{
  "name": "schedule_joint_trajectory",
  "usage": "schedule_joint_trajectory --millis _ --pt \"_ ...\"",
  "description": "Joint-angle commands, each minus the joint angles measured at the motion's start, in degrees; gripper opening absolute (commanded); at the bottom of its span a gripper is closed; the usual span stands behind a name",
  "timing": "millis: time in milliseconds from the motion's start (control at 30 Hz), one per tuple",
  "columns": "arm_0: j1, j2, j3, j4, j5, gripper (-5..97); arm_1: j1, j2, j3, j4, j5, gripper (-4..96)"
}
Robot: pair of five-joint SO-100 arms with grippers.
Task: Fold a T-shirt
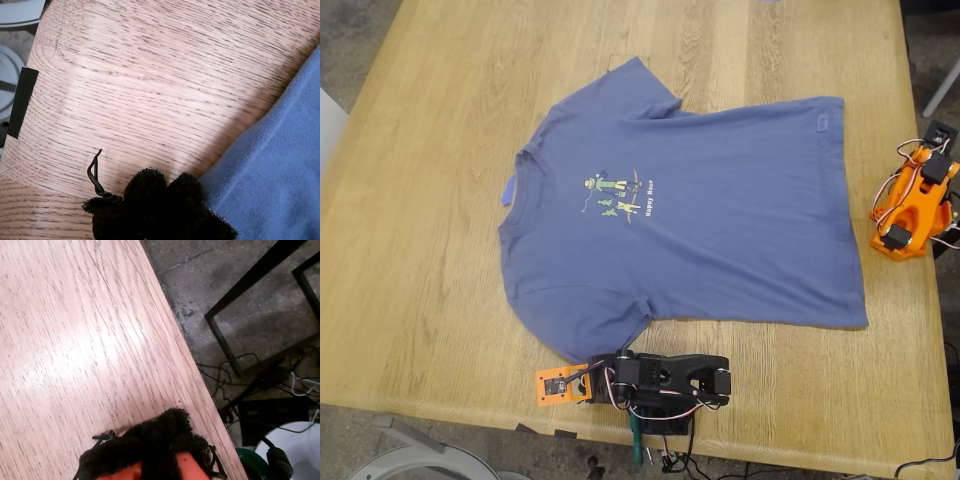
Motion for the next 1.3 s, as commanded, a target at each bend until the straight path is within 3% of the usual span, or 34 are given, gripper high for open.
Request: schedule_joint_trajectory --millis 0,400,567,667,800,867,1033,1100,1267 --pt "0.5 6.5 -1.1 0.7 -0.1 0 0.2 0.1 3.9 0.2 -0.5 0.3" --pt "6.4 6.5 -1.1 0.7 -3.8 0 -0.7 0.2 3.9 0.2 -0.4 3.1" --pt "7.4 6.5 -1.1 0.7 -9.5 0 -0.1 0.2 3.9 0.2 -0.4 5.4" --pt "8.3 6.5 -1.1 0.4 -8.1 0 -0.7 0.2 3.9 0.2 -0.4 3.6" --pt "9.9 6.5 -1.1 -6.5 -5.0 3 -4.2 0.2 3.0 0.4 -1.1 9.8" --pt "11.6 6.5 -1.6 -10.6 -5.4 10 -6.3 0.2 2.1 -3.8 1.2 12.0" --pt "16.8 6.5 -3.9 -16.1 -3.9 33 -9.0 0.2 -6.0 -2.6 1.5 18.7" --pt "17.6 6.5 -5.7 -13.8 -1.6 35 -9.7 0.2 -9.3 -5.4 1.4 22.7" --pt "20.4 6.3 -12.0 -6.9 -3.0 44 -13.6 0.1 -18.4 -4.7 3.2 28.9"
